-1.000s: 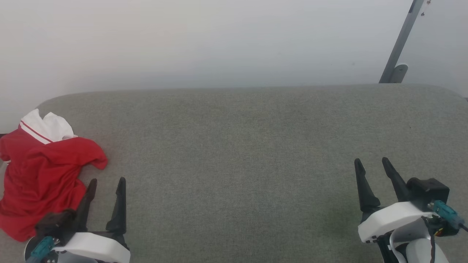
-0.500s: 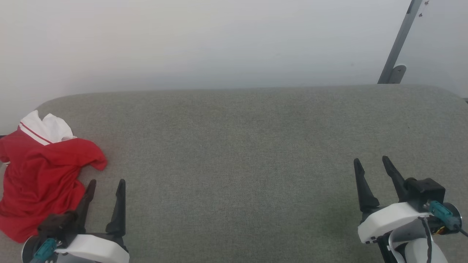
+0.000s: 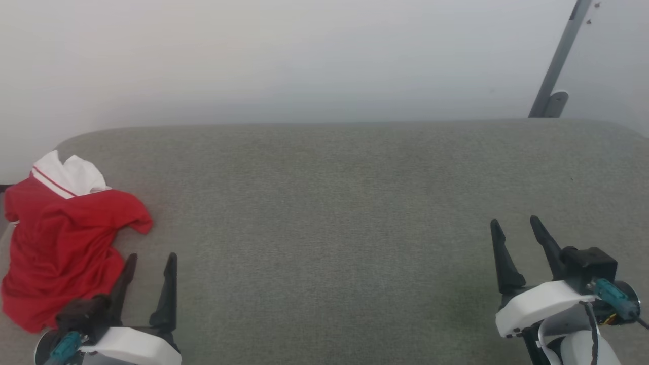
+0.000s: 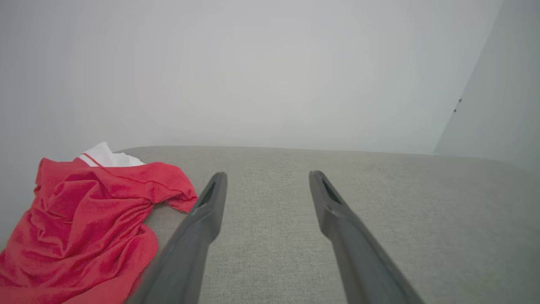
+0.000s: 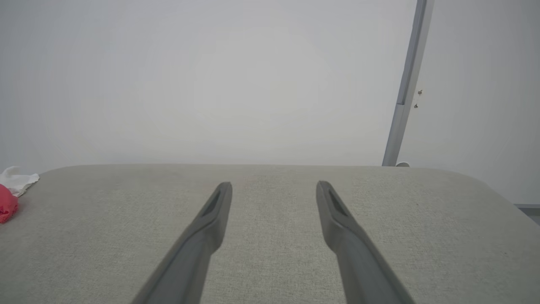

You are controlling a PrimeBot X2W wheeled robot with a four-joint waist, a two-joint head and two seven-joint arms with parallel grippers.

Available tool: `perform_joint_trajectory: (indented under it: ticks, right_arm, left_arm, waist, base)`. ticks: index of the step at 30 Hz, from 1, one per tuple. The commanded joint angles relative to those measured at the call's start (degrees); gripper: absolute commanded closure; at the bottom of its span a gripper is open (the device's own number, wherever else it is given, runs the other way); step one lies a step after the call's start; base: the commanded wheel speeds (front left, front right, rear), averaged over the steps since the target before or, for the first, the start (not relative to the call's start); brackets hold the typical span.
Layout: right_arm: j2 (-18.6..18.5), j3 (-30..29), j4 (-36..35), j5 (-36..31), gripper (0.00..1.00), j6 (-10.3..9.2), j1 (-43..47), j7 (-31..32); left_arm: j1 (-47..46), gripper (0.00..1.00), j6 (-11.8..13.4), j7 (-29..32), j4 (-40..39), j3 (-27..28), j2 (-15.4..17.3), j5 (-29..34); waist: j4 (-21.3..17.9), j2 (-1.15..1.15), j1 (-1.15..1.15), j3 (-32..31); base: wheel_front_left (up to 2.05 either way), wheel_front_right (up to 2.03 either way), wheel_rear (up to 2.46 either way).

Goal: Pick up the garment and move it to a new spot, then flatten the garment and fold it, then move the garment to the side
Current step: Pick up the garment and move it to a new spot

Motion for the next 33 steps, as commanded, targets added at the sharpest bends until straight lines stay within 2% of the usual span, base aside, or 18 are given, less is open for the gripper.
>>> perform_joint_trajectory:
  ticks: [1, 9, 14, 22, 28, 33]
  right_arm:
    - [0.23, 0.37, -0.34, 0.23, 0.0, 0.03, 0.13, -0.31]
    - [-0.04, 3.4, 0.34, 0.64, 0.0, 0.03, -1.4, 0.42]
    - [0.0, 6.56, 1.37, 1.26, 0.0, 0.03, -2.71, 0.72]
    - [0.39, 9.4, 3.03, 1.85, 0.0, 0.03, -3.56, 0.16]
    - [0.62, 9.53, 3.95, 1.77, 0.0, 0.03, -3.28, -0.15]
    - [0.24, 8.95, 4.09, 1.69, 0.0, 0.03, -3.23, -0.42]
  left_arm:
    - [-0.75, 0.0, 0.67, -0.17, 0.63, 0.51, -0.2, -0.86]
    - [-2.36, 0.0, 2.17, 0.55, 2.37, 2.06, 0.22, -1.94]
    - [-2.99, 0.0, 3.69, 1.68, 2.16, 3.37, 0.47, -2.99]
    - [-1.53, 0.0, 4.56, 2.91, 0.92, 3.73, 0.92, -3.92]
    - [-1.18, 0.0, 5.08, 3.77, -0.18, 3.55, 0.93, -4.24]
    - [-2.76, 0.0, 4.42, 5.96, -0.37, 4.23, 0.87, -6.51]
  waist:
    - [0.61, 0.0, 0.0, -0.11]
    - [4.71, 0.0, 0.0, -1.02]
    - [9.31, 0.0, 0.0, -2.18]
    - [14.92, 0.0, 0.0, -3.6]
    - [17.05, 0.0, 0.0, -4.04]
    - [17.39, 0.0, 0.0, -3.58]
  base:
    - [0.0, 0.0, 0.0]
    - [0.0, 0.0, 0.0]
    - [0.0, 0.0, 0.0]
    - [0.0, 0.0, 0.0]
    - [0.0, 0.0, 0.0]
    - [0.0, 0.0, 0.0]
